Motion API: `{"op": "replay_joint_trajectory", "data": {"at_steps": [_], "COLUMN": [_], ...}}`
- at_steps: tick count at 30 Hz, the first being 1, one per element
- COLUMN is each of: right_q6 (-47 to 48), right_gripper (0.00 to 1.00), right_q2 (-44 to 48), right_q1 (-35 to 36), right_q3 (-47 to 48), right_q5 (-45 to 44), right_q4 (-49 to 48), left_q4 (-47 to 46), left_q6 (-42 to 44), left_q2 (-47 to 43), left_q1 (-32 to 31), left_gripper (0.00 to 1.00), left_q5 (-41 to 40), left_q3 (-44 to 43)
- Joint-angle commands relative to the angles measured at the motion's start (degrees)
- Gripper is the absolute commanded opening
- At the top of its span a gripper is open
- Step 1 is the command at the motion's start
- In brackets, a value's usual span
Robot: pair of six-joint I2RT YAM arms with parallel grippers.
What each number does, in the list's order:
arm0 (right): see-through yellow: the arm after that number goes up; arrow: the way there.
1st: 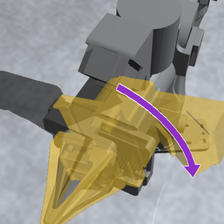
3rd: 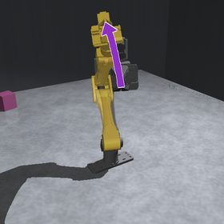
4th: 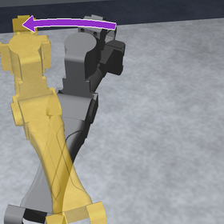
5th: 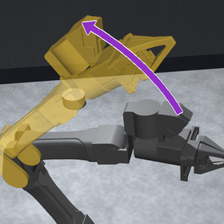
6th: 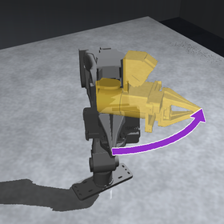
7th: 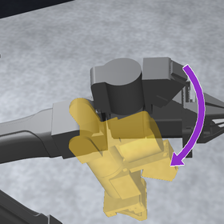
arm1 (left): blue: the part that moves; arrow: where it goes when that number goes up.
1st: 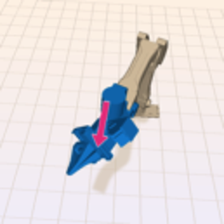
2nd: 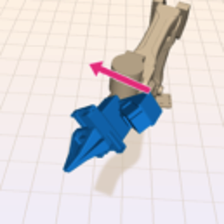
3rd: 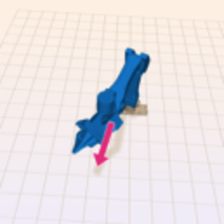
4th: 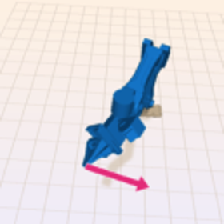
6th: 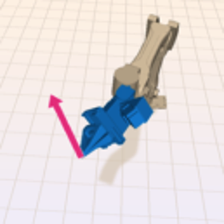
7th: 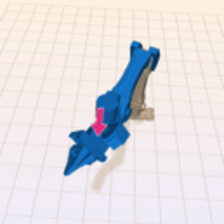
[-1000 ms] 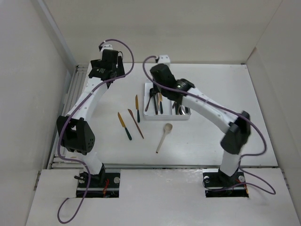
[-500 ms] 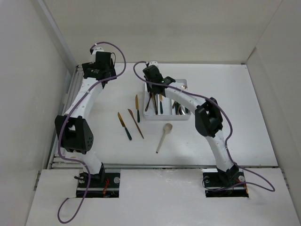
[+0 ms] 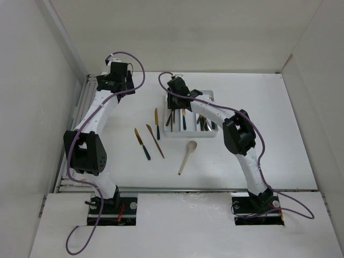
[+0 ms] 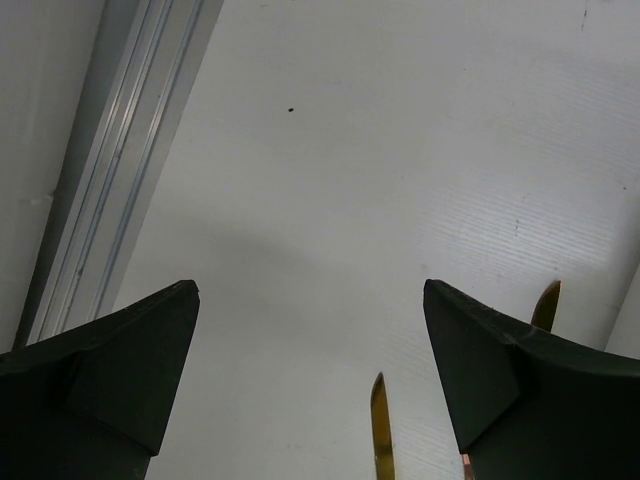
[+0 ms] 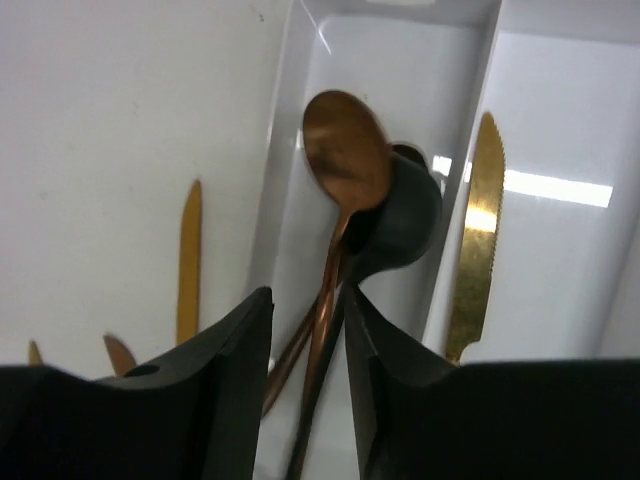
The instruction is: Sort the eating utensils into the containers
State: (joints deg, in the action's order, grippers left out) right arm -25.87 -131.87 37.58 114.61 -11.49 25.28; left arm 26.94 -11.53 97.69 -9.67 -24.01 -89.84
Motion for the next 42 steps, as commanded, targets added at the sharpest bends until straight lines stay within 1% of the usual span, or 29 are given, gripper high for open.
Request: {"op": "replay_joint_trajectory", "data": {"at_steps": [1,4,7,8,10,12,13,14,16,19,20,25,30,32,34,37,38,40,41,42], "right_q6": [-1.55,-2.17,-2.17,-2.17,-2.69,-2.7,-2.7,-2.7,-4.09,-7.26,-8.14,-13.93,-15.88,-16.5,-17.11,-17.73,-18.34,-18.34,-18.95,-18.96], "right_gripper": [0.42,0.47,0.47,0.47,0.48,0.48,0.49,0.49,0.53,0.53,0.53,0.53,0.53,0.53,0.53,0.53,0.53,0.53,0.53,0.53], "right_q2": [3.71,7.31,10.84,13.89,17.25,22.08,23.49,24.81,28.07,31.58,32.46,38.61,43.1,44.94,46.17,47.94,48.72,49.26,49.26,49.95], "right_q1": [0.39,0.39,0.39,0.39,1.61,2.4,3.45,4.16,6.35,8.2,8.73,10.05,10.05,10.05,10.05,10.05,10.05,10.05,10.05,10.05], "right_q3": [-2.63,-4.47,-6.76,-7.81,-12.27,-15.54,-18.69,-20.2,-22.84,-28.28,-31.43,-39.71,-45.08,-46.75,-48.15,-49.13,-50.0,-50.62,-51.14,-51.15], "right_q5": [1.64,0.94,0.42,-0.63,-1.17,-1.17,-1.17,-1.78,-3.18,-3.72,-3.72,-4.86,-6.88,-8.2,-8.9,-9.61,-10.22,-10.75,-11.36,-11.37], "right_q4": [-1.98,-1.99,-1.46,-1.46,-1.46,-1.46,-1.46,-1.46,0.2,0.74,0.74,-0.49,-0.49,0.99,1.52,2.06,2.67,3.19,3.2,3.81], "left_q4": [-1.27,-1.27,-0.67,0.21,1.09,2.59,3.46,4.08,5.75,9.88,11.11,11.73,10.5,9.8,9.28,8.75,8.74,8.22,7.09,6.38], "left_q6": [-1.04,-2.35,-4.99,-6.73,-8.24,-9.82,-11.05,-11.06,-11.06,-10.27,-10.27,-11.93,-12.46,-12.46,-13.08,-13.08,-13.08,-13.08,-13.08,-13.08], "left_q2": [-0.57,-0.57,-0.57,-0.57,-0.57,-0.57,-1.09,-1.1,-1.1,-1.1,-1.1,-1.1,-1.63,-2.15,-2.15,-2.15,-2.15,-1.54,-1.54,-1.02], "left_q1": [0.0,0.0,0.0,0.0,0.0,0.0,0.0,0.0,-1.22,-2.8,-3.68,-7.55,-11.59,-11.6,-12.13,-12.13,-12.73,-13.27,-13.27,-13.27], "left_gripper": [0.92,0.92,0.87,0.8,0.74,0.68,0.68,0.66,0.66,0.66,0.67,0.67,0.69,0.67,0.63,0.59,0.59,0.55,0.5,0.48], "left_q5": [0.63,1.68,3.35,5.79,9.05,13.61,14.86,16.0,17.41,19.08,19.09,20.32,21.11,21.81,23.3,25.41,26.2,26.9,26.91,27.87], "left_q3": [1.07,1.69,3.88,5.54,8.18,13.01,14.68,16.09,18.82,21.28,21.9,21.9,26.2,28.83,30.51,31.92,31.92,32.45,32.97,32.98]}}
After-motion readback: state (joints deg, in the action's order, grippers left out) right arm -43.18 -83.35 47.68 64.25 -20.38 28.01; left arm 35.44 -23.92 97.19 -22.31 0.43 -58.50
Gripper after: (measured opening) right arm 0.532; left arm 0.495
